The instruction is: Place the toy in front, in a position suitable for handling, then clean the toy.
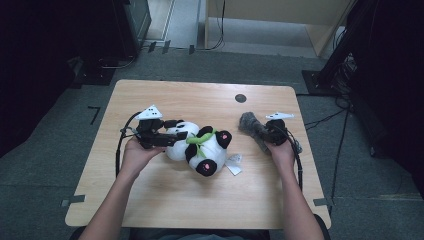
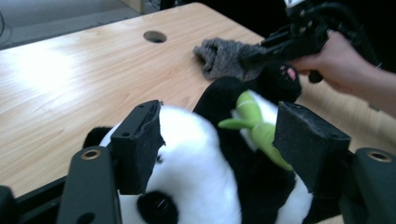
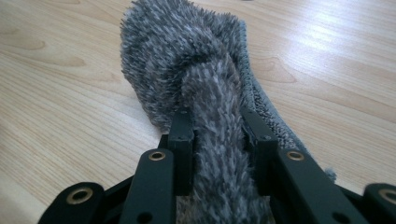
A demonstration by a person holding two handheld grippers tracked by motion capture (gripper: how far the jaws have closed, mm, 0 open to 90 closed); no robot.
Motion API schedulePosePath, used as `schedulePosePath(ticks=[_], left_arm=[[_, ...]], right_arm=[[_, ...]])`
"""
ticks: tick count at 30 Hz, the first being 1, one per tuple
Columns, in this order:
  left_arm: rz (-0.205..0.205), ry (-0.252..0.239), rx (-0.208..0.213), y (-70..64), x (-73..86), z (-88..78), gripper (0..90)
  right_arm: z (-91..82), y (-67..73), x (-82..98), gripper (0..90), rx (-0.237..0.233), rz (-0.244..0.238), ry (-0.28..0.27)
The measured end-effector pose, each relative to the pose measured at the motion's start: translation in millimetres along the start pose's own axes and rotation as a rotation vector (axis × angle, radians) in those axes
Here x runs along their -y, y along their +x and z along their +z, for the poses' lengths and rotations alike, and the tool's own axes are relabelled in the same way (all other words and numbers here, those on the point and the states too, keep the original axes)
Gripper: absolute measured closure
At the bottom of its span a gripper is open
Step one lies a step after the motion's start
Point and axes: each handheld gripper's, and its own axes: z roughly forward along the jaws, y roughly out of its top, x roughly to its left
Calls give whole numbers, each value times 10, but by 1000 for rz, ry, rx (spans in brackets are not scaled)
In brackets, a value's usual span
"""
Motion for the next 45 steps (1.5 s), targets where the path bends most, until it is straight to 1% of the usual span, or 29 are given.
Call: schedulePosePath(ticks=[2,4,8,10,13,15,19,22,24,26,29,31,33,35,36,39,42,45], left_arm=[[7,-1,-7,26,26,-33,293],[1,-5,2,62,47,-67,287],[-7,0,0,124,98,-113,274],[-7,-9,-4,152,136,-136,267],[-12,0,-18,216,209,-151,268],[-18,11,-16,257,261,-153,268],[-20,25,-20,292,341,-159,268],[-18,31,-17,316,410,-175,259],[-17,36,-24,329,452,-169,256],[-21,53,-23,355,491,-157,258],[-18,58,-14,384,558,-128,252],[-16,81,-2,402,589,-93,231],[-3,97,-2,403,604,-71,210],[16,114,-14,400,618,-47,194],[19,117,-15,401,621,-42,185],[24,108,-8,399,641,-17,177],[29,99,-17,390,673,21,159],[28,84,-7,394,685,48,148]], right_arm=[[-19,-3,-10,713,-5,5,2],[-48,-17,-22,724,-19,16,-2],[-142,-26,-57,738,-52,43,-31],[-200,-1,-80,738,-61,42,-49],[-273,58,-110,738,-64,23,-70],[-296,83,-118,739,-78,37,-69],[-345,125,-135,748,-103,64,-47],[-412,173,-156,745,-118,51,-59],[-457,213,-173,744,-114,32,-56],[-497,245,-185,745,-118,25,-53],[-576,302,-212,745,-132,24,-54],[-627,342,-236,744,-142,13,-65],[-673,389,-261,743,-148,1,-74],[-710,438,-290,742,-154,-11,-80],[-725,461,-301,740,-158,-13,-82],[-761,521,-334,737,-164,-30,-92],[-800,583,-376,736,-176,-44,-103],[-834,637,-408,735,-191,-47,-112]])
